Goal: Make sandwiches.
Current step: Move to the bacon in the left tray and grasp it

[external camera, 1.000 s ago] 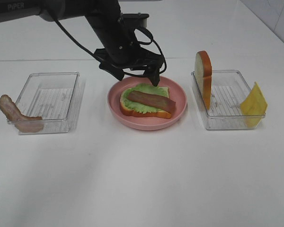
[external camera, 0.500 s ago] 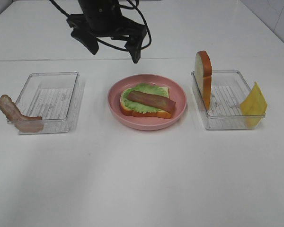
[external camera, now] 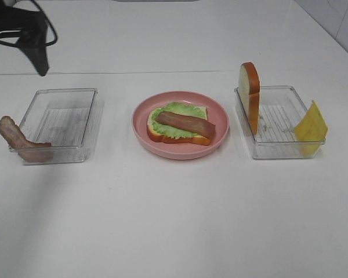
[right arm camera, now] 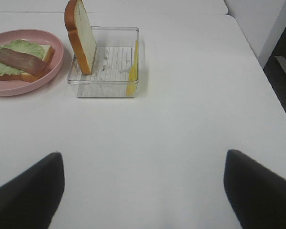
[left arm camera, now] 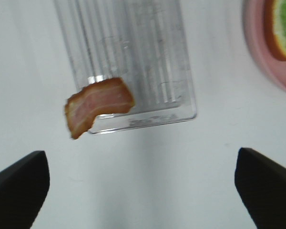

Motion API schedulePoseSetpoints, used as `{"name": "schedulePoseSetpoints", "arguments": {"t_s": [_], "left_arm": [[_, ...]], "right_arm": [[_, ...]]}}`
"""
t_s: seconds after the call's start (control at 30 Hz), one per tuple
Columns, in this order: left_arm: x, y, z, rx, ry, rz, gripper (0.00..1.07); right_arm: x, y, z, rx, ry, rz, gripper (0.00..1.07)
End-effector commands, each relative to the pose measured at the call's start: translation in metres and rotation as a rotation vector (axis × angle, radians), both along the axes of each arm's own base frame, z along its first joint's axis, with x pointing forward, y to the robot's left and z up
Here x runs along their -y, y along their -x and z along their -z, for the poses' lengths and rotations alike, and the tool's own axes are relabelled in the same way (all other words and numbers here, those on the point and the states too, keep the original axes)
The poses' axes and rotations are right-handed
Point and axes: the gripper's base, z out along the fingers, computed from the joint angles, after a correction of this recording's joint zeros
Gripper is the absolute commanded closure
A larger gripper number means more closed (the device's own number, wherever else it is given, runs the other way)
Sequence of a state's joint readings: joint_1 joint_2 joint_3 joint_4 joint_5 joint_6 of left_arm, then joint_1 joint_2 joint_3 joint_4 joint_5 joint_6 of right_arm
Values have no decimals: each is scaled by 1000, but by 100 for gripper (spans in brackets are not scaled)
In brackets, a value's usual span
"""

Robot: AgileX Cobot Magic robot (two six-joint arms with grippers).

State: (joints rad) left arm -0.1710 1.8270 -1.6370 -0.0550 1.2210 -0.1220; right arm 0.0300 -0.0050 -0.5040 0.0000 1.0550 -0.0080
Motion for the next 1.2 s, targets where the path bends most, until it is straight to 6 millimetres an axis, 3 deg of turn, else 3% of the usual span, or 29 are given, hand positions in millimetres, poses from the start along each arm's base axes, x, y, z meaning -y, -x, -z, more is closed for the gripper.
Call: {"name": "schedulePoseSetpoints", "arguments": {"t_s": [0.03, 0.13, 0.37, 0.43, 0.63, 0.8, 0.9, 1.0, 1.07, 1.17, 1.2], "left_arm": [[-31, 6, 20, -123, 6, -50, 4], [-43, 4, 34, -165, 0, -61, 4], [-45, -9, 63, -205, -17, -60, 4], [-44, -19, 84, -213, -8, -67, 4], [-44, -24, 100, -231, -11, -69, 5], [-44, -31, 121, -243, -13, -72, 12], [-44, -32, 122, -241, -13, -72, 14], [-44, -33, 121, -233, -12, -73, 24], [-44, -33, 121, -233, -13, -71, 56], [-44, -33, 122, -239, -14, -72, 64], [-44, -32, 122, -248, -14, -74, 76]], "right_arm": [[0, 2, 1, 18, -7, 5, 25], [0, 2, 1, 18, -7, 5, 25], [0, 2, 1, 18, -7, 5, 25], [0, 2, 1, 18, -7, 5, 25], [0, 2, 1, 18, -7, 5, 25], [0, 2, 1, 18, -7, 5, 25], [0, 2, 1, 18, -7, 5, 25], [0, 2, 1, 18, -7, 5, 25], [0, 2, 1, 18, -7, 5, 25], [0, 2, 1, 18, -7, 5, 25], [0, 2, 1, 18, -7, 5, 25]]}}
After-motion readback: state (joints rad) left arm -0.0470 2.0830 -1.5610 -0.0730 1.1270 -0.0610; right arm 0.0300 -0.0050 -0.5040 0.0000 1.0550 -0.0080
